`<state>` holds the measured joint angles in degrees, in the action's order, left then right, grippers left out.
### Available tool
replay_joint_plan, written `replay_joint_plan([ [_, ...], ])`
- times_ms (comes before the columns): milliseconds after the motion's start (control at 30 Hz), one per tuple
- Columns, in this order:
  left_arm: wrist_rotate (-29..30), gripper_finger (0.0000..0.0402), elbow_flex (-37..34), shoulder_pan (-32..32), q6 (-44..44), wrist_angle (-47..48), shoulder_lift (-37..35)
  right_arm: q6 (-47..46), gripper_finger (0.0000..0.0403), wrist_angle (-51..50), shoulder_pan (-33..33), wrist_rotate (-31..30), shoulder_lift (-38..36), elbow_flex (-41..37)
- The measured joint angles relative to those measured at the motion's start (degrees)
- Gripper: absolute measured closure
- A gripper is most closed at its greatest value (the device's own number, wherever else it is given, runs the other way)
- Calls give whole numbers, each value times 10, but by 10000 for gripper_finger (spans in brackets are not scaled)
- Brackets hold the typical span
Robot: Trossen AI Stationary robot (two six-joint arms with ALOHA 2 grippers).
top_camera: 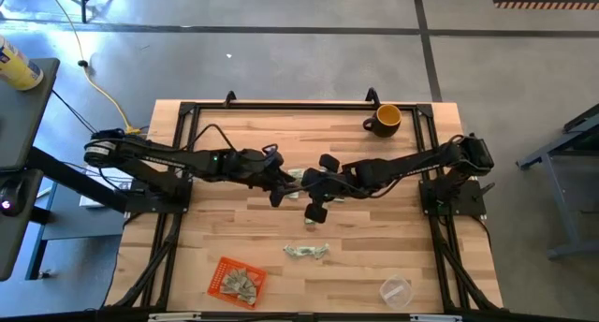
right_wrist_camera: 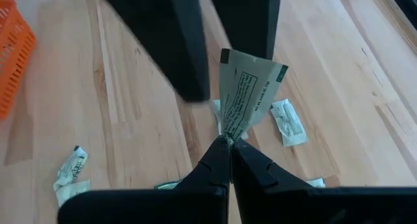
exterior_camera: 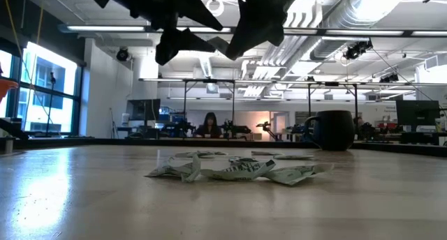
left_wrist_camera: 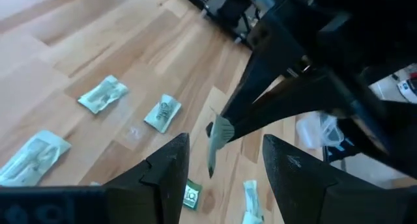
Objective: Pick and place items into bin
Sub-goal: Put the white stevia packet into the orange bin
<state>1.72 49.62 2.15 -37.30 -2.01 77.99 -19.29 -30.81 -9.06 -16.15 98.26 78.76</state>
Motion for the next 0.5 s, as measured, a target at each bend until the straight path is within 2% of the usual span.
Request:
replay_joint_plan([
  [300,-4,178,1,1,35,-31,24,-3,402,-2,-1,2,0,0],
  [500,-41,240,1,1,99,-30,24,-3,402,-2,-1,1,0,0],
])
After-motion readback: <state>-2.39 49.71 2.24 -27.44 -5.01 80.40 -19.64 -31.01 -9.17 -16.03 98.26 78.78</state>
